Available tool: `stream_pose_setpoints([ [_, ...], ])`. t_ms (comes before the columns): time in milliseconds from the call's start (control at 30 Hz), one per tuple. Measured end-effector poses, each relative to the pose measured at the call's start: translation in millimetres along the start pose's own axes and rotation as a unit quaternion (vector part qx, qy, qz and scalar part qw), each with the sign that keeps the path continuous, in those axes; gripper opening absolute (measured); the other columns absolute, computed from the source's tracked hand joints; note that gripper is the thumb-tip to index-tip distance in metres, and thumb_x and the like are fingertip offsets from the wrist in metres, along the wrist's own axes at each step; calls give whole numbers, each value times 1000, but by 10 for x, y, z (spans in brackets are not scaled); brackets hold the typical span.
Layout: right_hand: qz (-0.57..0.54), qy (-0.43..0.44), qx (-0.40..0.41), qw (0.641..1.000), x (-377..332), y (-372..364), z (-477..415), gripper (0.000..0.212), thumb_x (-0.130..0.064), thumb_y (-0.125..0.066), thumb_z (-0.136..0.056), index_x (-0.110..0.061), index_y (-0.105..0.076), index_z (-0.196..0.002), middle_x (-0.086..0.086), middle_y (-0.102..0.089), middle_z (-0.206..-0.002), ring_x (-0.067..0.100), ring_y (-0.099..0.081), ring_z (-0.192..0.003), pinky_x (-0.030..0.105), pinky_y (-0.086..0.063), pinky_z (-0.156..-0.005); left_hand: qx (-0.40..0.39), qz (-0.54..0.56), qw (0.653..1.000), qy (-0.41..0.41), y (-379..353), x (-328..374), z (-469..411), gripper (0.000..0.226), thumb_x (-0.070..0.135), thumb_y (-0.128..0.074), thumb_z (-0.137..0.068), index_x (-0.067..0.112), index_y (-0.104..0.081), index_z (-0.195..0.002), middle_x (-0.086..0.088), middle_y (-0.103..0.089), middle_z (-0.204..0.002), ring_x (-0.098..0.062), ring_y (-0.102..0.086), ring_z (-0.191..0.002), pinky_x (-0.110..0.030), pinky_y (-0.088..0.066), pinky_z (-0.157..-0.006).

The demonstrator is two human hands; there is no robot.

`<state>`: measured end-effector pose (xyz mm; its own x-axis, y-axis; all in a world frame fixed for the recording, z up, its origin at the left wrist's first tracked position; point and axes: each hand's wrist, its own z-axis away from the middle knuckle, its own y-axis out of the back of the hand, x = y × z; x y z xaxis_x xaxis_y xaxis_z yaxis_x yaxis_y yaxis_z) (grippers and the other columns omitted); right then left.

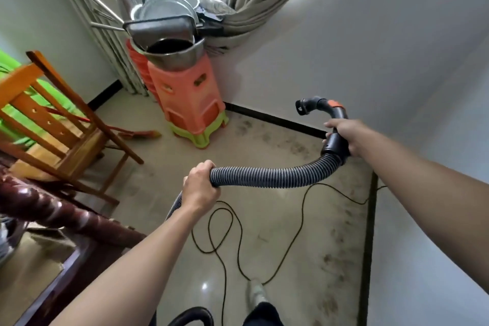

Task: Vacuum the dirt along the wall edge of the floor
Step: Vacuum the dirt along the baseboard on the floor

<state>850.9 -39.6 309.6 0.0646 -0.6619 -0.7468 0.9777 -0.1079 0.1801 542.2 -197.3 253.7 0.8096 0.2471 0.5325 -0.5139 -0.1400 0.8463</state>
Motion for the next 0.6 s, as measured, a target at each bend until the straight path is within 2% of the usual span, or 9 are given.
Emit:
stream_pose_setpoints([
  [67,-8,-17,-14,1000,-117,-143,-252,33,-17,-66,-89,-4,-54,-117,10,-59,-73,26,-61,-59,42,-56,-67,-35,-18,999,-3,-46,4,-294,21,4,-59,-73,18,-55,-87,2,-59,-84,-25,-57,-83,-33,-42,-69],
  [167,-5,-16,-2,1000,-379,-283,-594,32,-16,-68,-87,-2,-55,-114,11,-61,-74,27,-62,-60,41,-57,-65,-81,-30,996,-4,-67,50,-687,17,7,-61,-71,18,-54,-83,2,-59,-80,-25,-57,-78,-32,-40,-62],
  [300,-1,15,35,999,-881,-490,-1045,37,-15,-70,-83,-1,-55,-115,13,-65,-84,28,-64,-71,43,-58,-75,-145,-36,989,-7,-219,131,-1120,19,17,-63,-67,18,-52,-83,4,-60,-76,-25,-58,-77,-33,-45,-65],
  [400,-12,31,24,999,-1229,-783,-1433,22,-10,-66,-84,-3,-57,-103,12,-63,-79,26,-61,-68,43,-56,-79,-169,-32,985,14,-405,228,-1520,19,16,-59,-67,19,-45,-79,3,-58,-72,-26,-56,-72,-32,-42,-59],
  [467,-27,31,1,999,-1442,-1017,-1747,17,-6,-64,-84,-2,-57,-98,10,-60,-71,25,-59,-61,41,-57,-74,-172,-28,984,38,-537,245,-1828,19,14,-57,-69,20,-40,-77,3,-56,-71,-25,-54,-69,-31,-37,-55],
  [600,-34,13,-50,998,-1878,-1530,-2570,17,0,-61,-83,-3,-53,-98,10,-54,-64,22,-58,-48,30,-55,-49,-155,-17,982,102,-817,203,-2577,21,13,-56,-69,22,-37,-73,3,-55,-69,-23,-53,-66,-29,-33,-53],
])
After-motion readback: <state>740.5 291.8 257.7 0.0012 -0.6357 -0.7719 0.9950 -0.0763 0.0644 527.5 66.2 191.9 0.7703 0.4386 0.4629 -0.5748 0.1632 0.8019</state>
